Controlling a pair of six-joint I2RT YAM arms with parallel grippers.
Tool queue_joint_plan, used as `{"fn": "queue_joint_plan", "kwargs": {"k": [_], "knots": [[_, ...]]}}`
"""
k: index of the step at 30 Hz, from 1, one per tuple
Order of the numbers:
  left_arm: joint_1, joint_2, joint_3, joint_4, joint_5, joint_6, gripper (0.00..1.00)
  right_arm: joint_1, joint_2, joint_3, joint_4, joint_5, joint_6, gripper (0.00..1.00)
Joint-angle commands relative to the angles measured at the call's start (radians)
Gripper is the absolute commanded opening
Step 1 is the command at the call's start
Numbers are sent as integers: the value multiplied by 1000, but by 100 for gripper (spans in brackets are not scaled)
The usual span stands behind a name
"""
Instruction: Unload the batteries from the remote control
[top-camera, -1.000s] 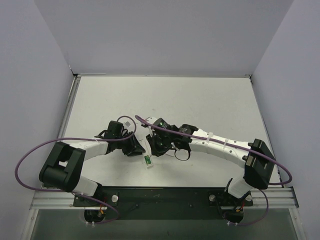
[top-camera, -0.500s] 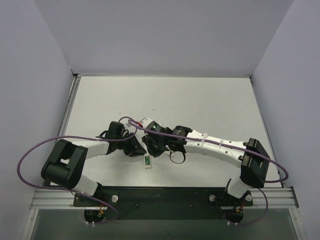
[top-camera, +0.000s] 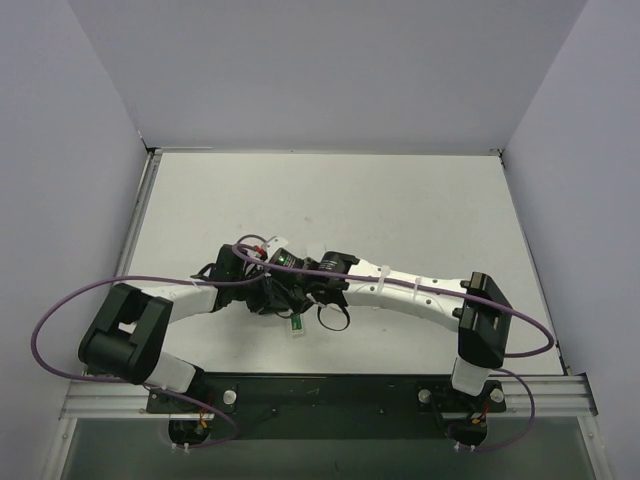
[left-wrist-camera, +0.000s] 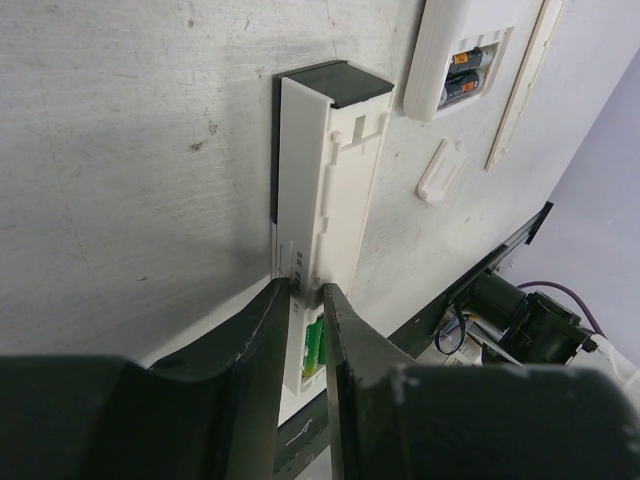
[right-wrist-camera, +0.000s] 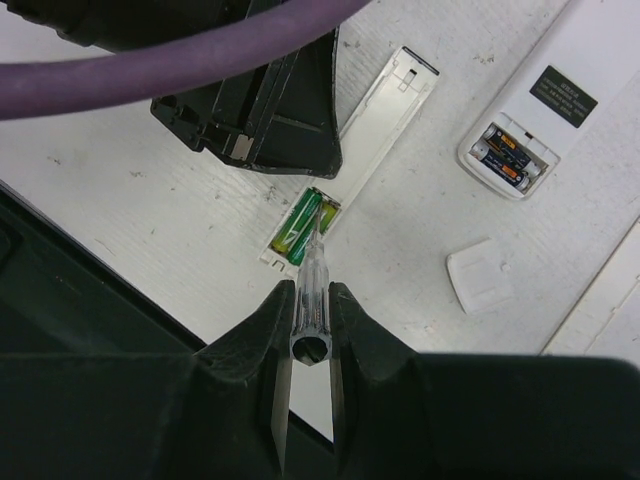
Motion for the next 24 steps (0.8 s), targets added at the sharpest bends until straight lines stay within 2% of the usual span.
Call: {"fn": "queue_joint_plan", "kwargs": {"k": [1, 5, 9, 12, 24], "knots": [[-18, 35, -15, 7, -3, 14, 28, 6, 52, -28, -45, -2, 45, 0], [-19, 29, -15, -7, -15, 23, 27, -33, 4, -117, 15, -61, 105, 0], [-22, 24, -33, 2, -21, 7, 26, -101, -62, -314, 195, -169, 187, 0], [-28, 26, -44, 17, -23, -5, 25, -133, -93, -396, 268, -200, 217, 0], [-31, 38, -64, 21, -38, -6, 23, -194, -226, -612, 513, -229, 292, 0]]}}
